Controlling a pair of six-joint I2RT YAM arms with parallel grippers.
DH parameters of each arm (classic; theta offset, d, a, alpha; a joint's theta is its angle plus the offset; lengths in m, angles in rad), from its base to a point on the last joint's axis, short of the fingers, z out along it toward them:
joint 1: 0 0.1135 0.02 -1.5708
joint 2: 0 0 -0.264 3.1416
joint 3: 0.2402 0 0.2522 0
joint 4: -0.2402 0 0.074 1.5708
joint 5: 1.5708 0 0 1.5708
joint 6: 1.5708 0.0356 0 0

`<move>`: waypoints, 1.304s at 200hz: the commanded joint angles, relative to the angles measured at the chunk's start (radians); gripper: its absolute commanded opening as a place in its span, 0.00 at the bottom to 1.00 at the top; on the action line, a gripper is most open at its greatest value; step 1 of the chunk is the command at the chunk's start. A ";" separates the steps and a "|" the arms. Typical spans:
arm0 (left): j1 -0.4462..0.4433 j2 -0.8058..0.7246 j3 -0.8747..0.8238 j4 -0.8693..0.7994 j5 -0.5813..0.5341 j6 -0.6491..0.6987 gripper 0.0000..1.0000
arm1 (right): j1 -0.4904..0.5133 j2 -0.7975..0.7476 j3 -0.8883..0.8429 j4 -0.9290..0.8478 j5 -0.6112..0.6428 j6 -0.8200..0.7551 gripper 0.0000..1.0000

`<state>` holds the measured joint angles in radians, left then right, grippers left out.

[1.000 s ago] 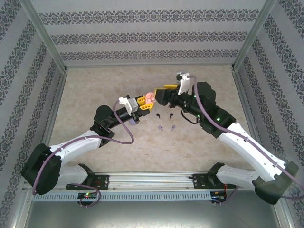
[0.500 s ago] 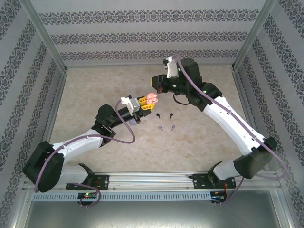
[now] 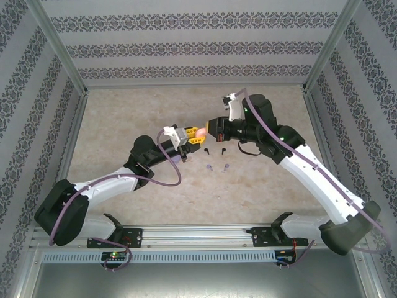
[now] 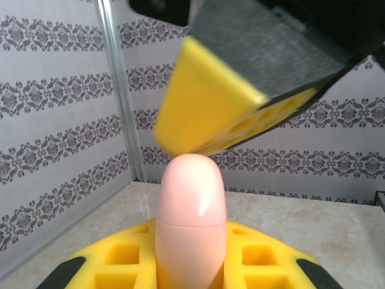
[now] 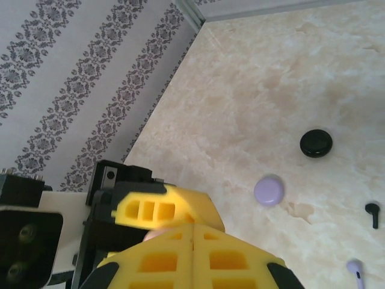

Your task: Insert wireless bluetooth earbuds into charging case

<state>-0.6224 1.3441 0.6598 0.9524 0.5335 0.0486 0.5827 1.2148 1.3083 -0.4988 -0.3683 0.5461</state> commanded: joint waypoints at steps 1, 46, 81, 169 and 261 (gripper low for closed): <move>0.000 0.024 0.067 -0.023 -0.077 -0.032 0.00 | -0.054 -0.043 -0.047 0.006 0.093 0.049 0.04; 0.000 0.155 0.191 -0.265 -0.188 -0.177 0.00 | -0.206 -0.117 -0.206 0.030 0.198 0.119 0.31; 0.003 0.352 0.401 -0.492 -0.235 -0.336 0.00 | -0.251 -0.133 -0.298 0.009 0.235 0.134 0.43; 0.019 0.893 0.922 -0.775 -0.073 -0.721 0.00 | -0.278 -0.123 -0.283 -0.059 0.281 0.115 0.56; 0.031 1.072 1.214 -1.164 -0.047 -0.735 0.21 | -0.304 -0.086 -0.271 -0.014 0.229 0.105 0.62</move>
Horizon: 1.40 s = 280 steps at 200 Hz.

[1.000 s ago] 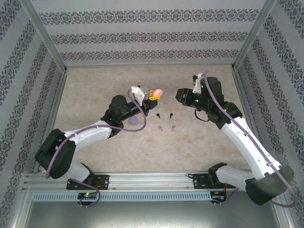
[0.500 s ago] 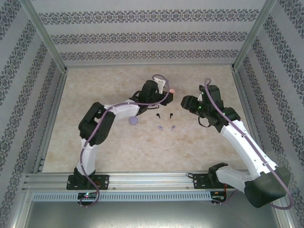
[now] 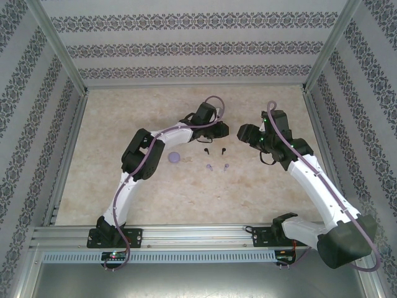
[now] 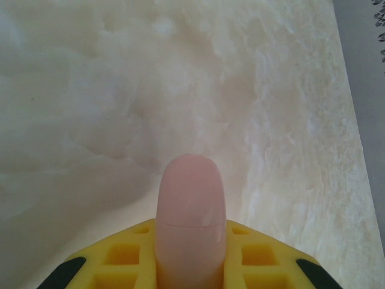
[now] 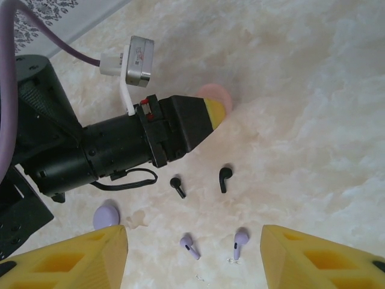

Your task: Insert wireless bluetooth earbuds into charging case

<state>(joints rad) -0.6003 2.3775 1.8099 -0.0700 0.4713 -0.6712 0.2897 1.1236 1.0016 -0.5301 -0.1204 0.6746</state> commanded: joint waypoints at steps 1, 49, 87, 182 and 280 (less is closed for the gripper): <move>0.009 0.039 0.067 -0.145 0.014 -0.015 0.21 | -0.012 0.005 0.037 0.018 -0.019 -0.024 0.62; 0.014 0.069 0.139 -0.266 -0.031 -0.015 0.30 | -0.046 0.015 0.052 0.016 -0.072 -0.028 0.65; 0.022 0.077 0.182 -0.329 -0.057 -0.005 0.37 | -0.058 0.020 0.086 -0.002 -0.091 -0.024 0.69; 0.054 -0.178 0.123 -0.398 -0.165 0.161 0.48 | 0.019 0.038 0.097 -0.008 -0.022 -0.005 0.74; 0.282 -0.790 -0.520 -0.078 -0.305 0.181 0.55 | 0.432 0.499 0.297 -0.002 0.196 0.173 0.74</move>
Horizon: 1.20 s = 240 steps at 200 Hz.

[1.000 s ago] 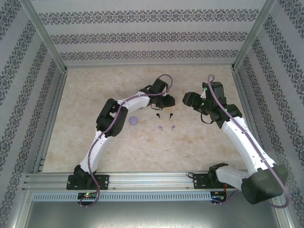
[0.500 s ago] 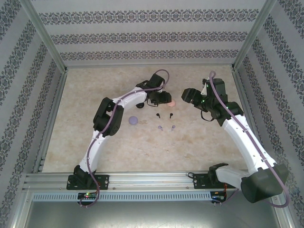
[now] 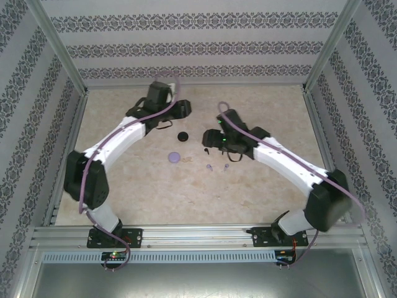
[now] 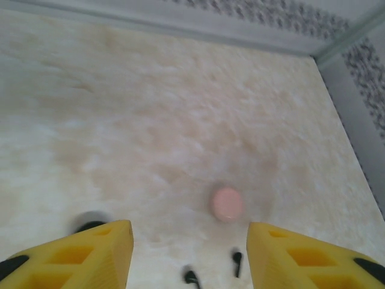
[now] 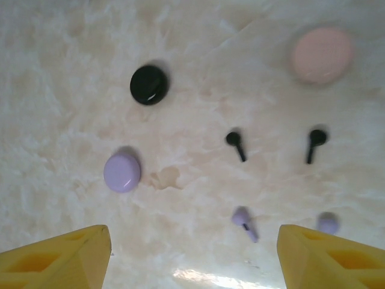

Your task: Insert wireless bluetooth earbuds into charging case

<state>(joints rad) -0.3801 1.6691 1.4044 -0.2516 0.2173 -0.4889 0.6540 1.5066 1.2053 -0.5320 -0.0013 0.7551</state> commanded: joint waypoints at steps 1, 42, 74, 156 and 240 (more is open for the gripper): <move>0.065 -0.086 -0.119 0.106 -0.052 -0.003 0.56 | 0.070 0.123 0.098 -0.001 0.078 0.096 0.74; 0.169 -0.168 -0.223 0.118 -0.021 -0.013 0.71 | 0.134 0.349 0.275 -0.008 0.102 0.181 0.74; 0.215 -0.122 -0.276 0.106 0.084 -0.007 0.71 | 0.125 0.376 0.311 -0.016 0.131 0.180 0.73; 0.165 0.077 -0.384 0.272 0.295 -0.071 0.77 | 0.110 0.268 0.227 -0.059 0.256 0.114 0.93; 0.095 0.141 -0.469 0.390 0.302 -0.133 0.78 | 0.033 0.141 0.134 -0.042 0.297 0.089 0.98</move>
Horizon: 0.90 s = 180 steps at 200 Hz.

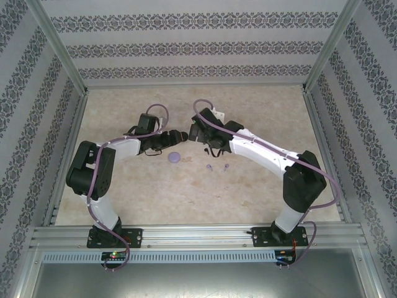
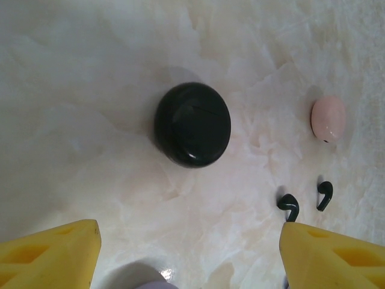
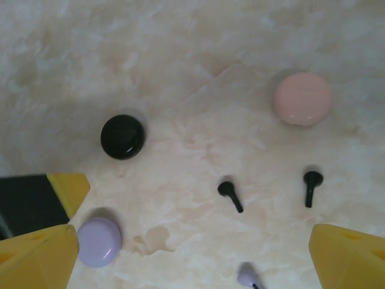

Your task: Insert wireless bluetooth earbuds into charging case

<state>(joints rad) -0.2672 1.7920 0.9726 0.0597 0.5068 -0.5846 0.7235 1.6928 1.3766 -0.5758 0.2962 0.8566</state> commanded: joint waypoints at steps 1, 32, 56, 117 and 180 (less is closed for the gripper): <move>-0.019 0.018 -0.040 0.080 0.012 -0.039 0.78 | -0.038 -0.046 -0.040 0.003 -0.004 -0.012 0.98; -0.044 0.002 -0.081 0.110 0.000 -0.062 0.78 | -0.059 -0.072 -0.075 0.022 -0.039 -0.013 0.98; -0.065 -0.021 -0.099 0.100 -0.021 -0.074 0.78 | -0.061 -0.070 -0.086 0.024 -0.062 -0.014 0.98; -0.102 -0.125 -0.181 0.110 -0.044 -0.123 0.78 | -0.060 -0.066 -0.111 0.043 -0.105 -0.003 0.98; -0.113 -0.316 -0.226 0.046 -0.184 -0.148 0.79 | -0.024 -0.045 -0.100 0.038 -0.133 0.026 0.95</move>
<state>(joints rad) -0.3721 1.5738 0.7490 0.1402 0.4232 -0.7170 0.6701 1.6428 1.2797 -0.5411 0.1860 0.8612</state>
